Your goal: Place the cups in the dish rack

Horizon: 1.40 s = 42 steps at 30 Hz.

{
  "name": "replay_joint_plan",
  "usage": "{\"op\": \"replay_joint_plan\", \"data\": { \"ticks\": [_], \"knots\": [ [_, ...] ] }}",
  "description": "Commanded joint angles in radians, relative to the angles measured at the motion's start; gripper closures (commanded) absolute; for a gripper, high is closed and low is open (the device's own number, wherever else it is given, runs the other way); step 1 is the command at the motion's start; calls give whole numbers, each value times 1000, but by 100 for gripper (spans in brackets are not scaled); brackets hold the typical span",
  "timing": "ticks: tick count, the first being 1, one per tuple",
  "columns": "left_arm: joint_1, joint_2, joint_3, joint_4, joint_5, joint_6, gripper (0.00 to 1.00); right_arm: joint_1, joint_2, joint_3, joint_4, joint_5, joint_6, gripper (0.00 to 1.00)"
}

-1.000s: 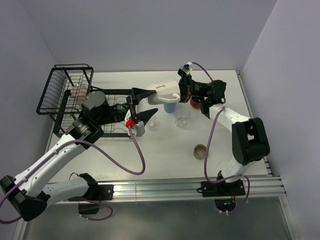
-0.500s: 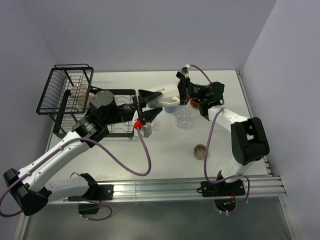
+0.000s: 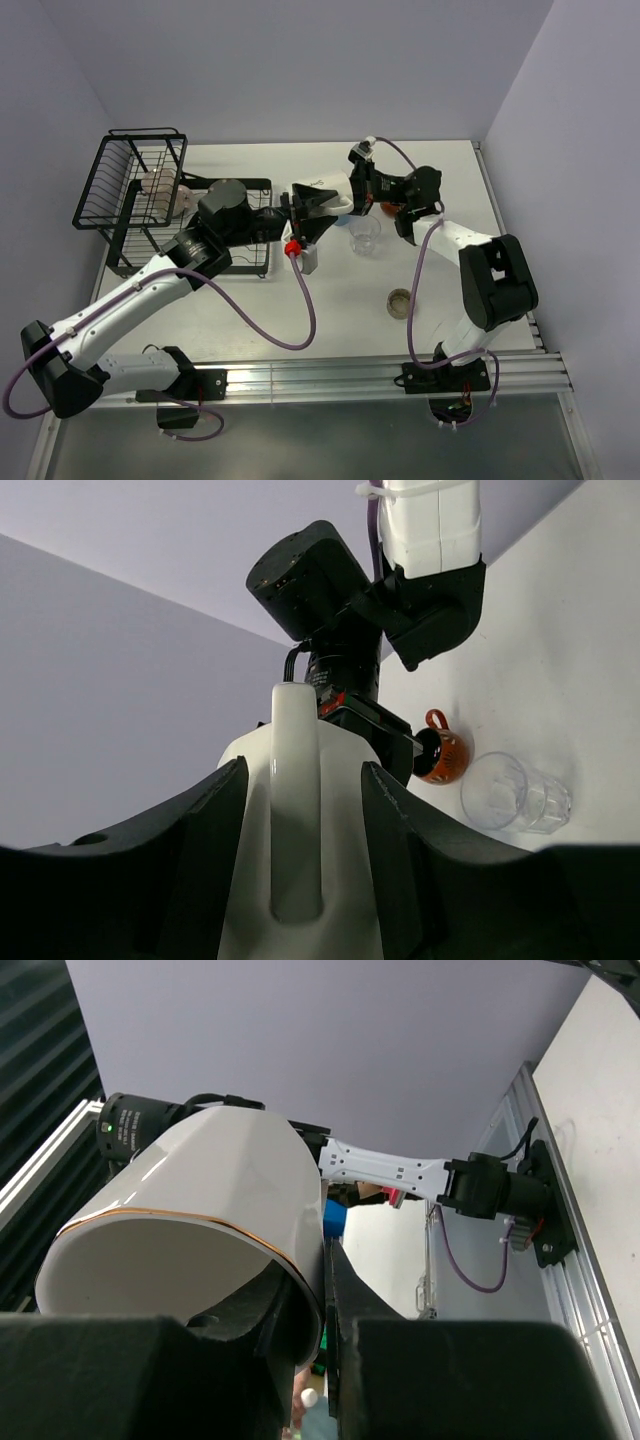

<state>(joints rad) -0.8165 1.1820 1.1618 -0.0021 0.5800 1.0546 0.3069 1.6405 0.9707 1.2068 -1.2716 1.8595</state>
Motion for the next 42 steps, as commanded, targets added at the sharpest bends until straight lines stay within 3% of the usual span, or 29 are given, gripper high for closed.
{"op": "replay_joint_plan", "data": {
  "ticks": [1,24,30,34,36,38,39,41,42],
  "knots": [
    [-4,36,27,-13,-16,-28,44,38,-50,10,70,32,-23,100],
    [-10,61,45,-19,-32,-57,62,46,-62,-9,57,41,-42,100],
    [-10,54,45,-19,-58,-70,77,46,-59,-6,83,40,-23,100],
    [-10,50,49,-22,-74,-77,95,47,-59,-7,85,37,-23,100],
    [-10,50,59,-45,-81,-76,99,47,-56,-4,79,32,-26,99],
    [-10,50,74,-77,-91,-77,100,47,-57,-3,62,26,-32,89],
    [-10,51,81,-97,-94,-74,100,47,-56,-1,59,25,-37,72],
    [-10,50,102,-133,-98,-67,100,47,-61,-4,42,21,-43,57],
    [-10,45,105,-154,-107,-64,100,47,-62,-6,34,18,-54,44]
  ]
}}
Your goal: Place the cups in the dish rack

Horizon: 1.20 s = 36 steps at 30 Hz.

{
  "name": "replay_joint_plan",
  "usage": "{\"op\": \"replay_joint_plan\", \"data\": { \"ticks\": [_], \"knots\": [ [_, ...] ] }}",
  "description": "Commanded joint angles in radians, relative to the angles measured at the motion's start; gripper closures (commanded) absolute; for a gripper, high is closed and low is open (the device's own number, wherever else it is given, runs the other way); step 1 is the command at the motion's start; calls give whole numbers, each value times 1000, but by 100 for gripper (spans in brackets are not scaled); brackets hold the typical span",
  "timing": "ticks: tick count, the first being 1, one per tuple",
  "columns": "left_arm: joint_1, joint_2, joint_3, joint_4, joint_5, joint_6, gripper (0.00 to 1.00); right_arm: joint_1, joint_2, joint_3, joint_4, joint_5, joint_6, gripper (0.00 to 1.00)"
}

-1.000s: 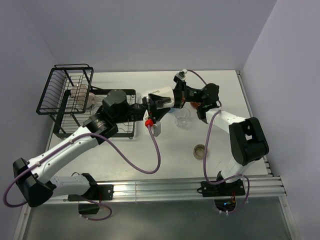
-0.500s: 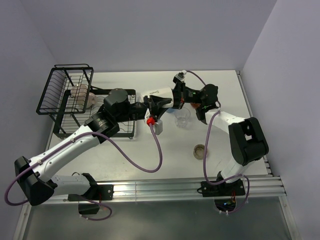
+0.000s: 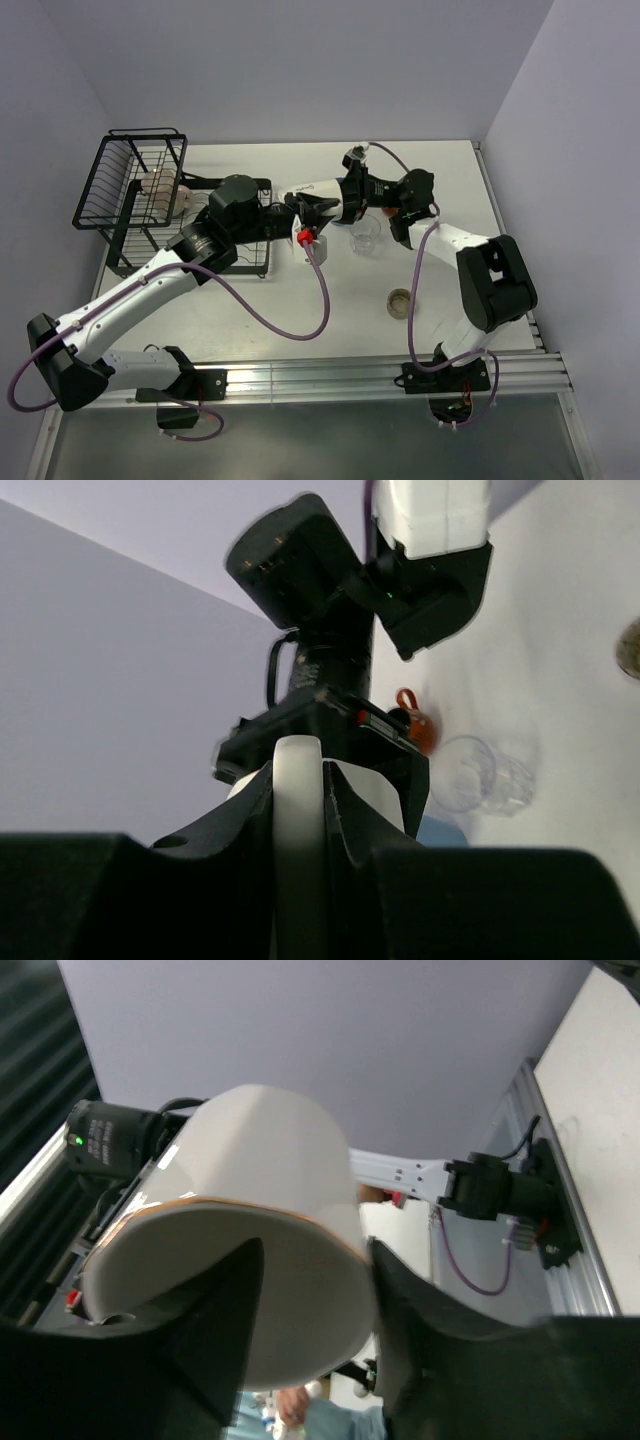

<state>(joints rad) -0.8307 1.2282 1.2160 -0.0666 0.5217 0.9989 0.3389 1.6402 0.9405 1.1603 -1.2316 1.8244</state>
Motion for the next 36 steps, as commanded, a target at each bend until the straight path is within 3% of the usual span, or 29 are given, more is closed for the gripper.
{"op": "replay_joint_plan", "data": {
  "ticks": [1,3,5,7,10,11,13,14,17,26,31,36],
  "knots": [
    [4,-10,51,-101,-54,-2,100,17,-63,24,72,-22,-25,39],
    [4,-25,47,-114,-61,10,100,15,-68,20,47,-19,-40,27],
    [4,-39,53,-153,-72,17,100,15,-68,20,15,-19,-56,23],
    [4,-52,56,-194,-89,17,100,12,-71,20,-4,-16,-77,8],
    [7,-74,44,-242,-132,41,100,-1,-80,23,-152,-16,-190,1],
    [8,-78,37,-254,-144,53,100,-6,-85,33,-324,-14,-242,0],
    [21,-81,34,-297,-152,64,100,-29,-109,66,-585,27,-510,0],
    [37,-78,36,-341,-150,69,100,-35,-123,120,-867,50,-725,0],
    [76,-56,43,-425,-153,98,100,-46,-140,242,-1240,156,-1013,0],
    [211,167,253,-774,-179,239,100,-106,-177,372,-1478,293,-1205,0],
    [268,316,382,-976,-216,337,100,-133,-189,382,-1482,282,-1212,0],
    [329,408,438,-1035,-229,377,100,-133,-201,379,-1487,277,-1220,0]
  ]
}}
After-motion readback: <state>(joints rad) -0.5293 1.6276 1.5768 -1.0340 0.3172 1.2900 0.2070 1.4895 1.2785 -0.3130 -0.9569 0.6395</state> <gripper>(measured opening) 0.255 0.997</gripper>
